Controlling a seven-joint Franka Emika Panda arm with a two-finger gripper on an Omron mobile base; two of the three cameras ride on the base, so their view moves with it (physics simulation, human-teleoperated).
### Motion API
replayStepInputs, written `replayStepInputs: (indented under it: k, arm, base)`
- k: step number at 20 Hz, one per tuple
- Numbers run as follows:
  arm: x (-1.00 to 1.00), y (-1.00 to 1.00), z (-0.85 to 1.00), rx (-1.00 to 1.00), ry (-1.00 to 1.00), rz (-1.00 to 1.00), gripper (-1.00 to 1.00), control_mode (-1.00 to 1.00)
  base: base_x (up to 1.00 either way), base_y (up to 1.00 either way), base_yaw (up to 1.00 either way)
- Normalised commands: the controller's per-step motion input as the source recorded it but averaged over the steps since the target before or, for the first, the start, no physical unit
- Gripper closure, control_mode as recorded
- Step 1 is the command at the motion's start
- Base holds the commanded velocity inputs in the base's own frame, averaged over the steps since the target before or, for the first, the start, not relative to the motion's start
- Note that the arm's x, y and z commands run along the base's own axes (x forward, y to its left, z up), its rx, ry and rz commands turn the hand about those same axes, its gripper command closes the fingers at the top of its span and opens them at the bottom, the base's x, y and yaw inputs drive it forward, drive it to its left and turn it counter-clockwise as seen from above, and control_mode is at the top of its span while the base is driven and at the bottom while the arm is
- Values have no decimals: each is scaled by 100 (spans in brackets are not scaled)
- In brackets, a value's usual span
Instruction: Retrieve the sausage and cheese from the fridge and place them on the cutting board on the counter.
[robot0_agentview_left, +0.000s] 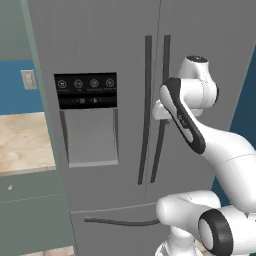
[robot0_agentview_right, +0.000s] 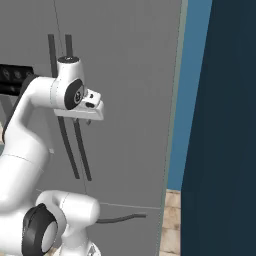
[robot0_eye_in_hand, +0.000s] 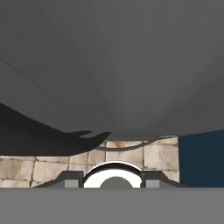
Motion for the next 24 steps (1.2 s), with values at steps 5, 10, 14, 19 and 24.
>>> replayStepInputs:
  k: [5, 10, 14, 19, 24]
  arm:
    - [0, 0, 0, 0, 0, 0, -100, 100]
    - [0, 0, 0, 0, 0, 0, -100, 100]
    - [0, 0, 0, 0, 0, 0, -100, 100]
    - [0, 0, 0, 0, 0, 0, -100, 100]
    - [0, 0, -4, 4, -16, 0, -100, -100]
  base:
    - [-34, 4, 1]
    - [-58, 23, 2]
    - [-63, 5, 0]
    - [-38, 11, 0]
    - [0, 0, 0]
